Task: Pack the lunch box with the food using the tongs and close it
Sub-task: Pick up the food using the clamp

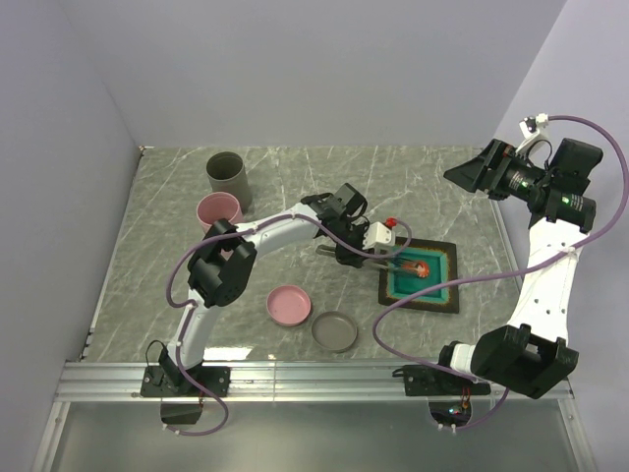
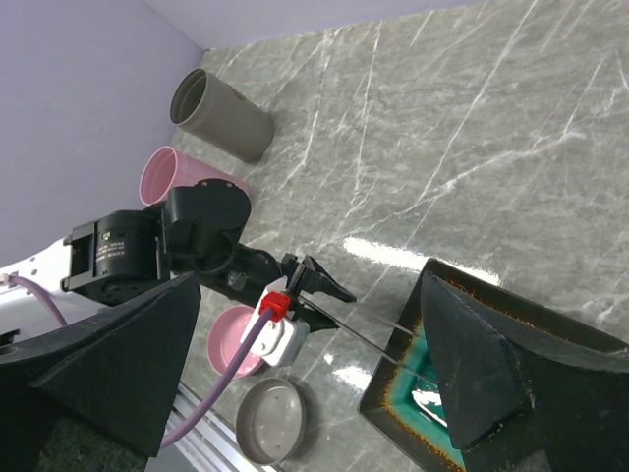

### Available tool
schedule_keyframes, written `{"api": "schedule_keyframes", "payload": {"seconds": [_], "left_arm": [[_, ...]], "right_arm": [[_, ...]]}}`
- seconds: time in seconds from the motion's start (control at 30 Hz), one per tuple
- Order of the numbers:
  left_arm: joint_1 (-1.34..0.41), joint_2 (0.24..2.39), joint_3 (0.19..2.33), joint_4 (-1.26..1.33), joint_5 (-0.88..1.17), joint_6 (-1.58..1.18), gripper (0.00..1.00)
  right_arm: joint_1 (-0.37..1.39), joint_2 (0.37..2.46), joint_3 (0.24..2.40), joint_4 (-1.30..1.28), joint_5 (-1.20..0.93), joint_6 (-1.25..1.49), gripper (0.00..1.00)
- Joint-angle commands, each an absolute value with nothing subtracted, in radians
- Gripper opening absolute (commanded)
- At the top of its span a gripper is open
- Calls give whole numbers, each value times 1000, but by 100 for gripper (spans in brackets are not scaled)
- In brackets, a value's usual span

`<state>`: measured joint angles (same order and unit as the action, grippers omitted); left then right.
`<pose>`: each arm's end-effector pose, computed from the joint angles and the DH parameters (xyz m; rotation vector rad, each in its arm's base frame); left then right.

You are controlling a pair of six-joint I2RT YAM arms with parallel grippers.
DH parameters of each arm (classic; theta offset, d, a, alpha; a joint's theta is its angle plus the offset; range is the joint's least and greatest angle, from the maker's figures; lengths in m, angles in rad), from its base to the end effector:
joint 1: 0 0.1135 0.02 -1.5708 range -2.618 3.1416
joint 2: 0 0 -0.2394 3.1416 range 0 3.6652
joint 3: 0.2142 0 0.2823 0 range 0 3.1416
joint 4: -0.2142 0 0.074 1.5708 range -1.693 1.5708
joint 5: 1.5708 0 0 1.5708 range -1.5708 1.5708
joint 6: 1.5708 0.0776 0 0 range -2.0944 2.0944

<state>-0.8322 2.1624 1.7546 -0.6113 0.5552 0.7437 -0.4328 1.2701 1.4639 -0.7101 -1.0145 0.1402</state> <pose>0.3090 -0.4001 0.1387 1.9294 1.6329 -0.7488 0.3074 -0.0694 0.3974 -0.0508 1.9225 0.8507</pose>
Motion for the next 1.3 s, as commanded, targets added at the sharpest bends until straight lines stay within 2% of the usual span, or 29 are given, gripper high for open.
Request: {"api": "schedule_keyframes", "payload": {"seconds": [0.0,0.13,0.57,0.93,1.27], "left_arm": [[-836,2103,1761,-601,552,749,44],[-844,2086,1755,-575,549,730,35],[-845,2014,1786,-595,554,643,19],[-821,1942,1782,-615,575,595,14],[-681,1819,1783,-696,637,614,12]], "right_arm": [[-442,1246,1460,-680,-1025,133,100],[-442,1244,1465,-687,-1020,129,100],[-442,1232,1463,-686,-1020,132,100],[-440,1226,1468,-690,-1020,130,100],[-443,1233,1476,-689,-1028,136,100]]}}
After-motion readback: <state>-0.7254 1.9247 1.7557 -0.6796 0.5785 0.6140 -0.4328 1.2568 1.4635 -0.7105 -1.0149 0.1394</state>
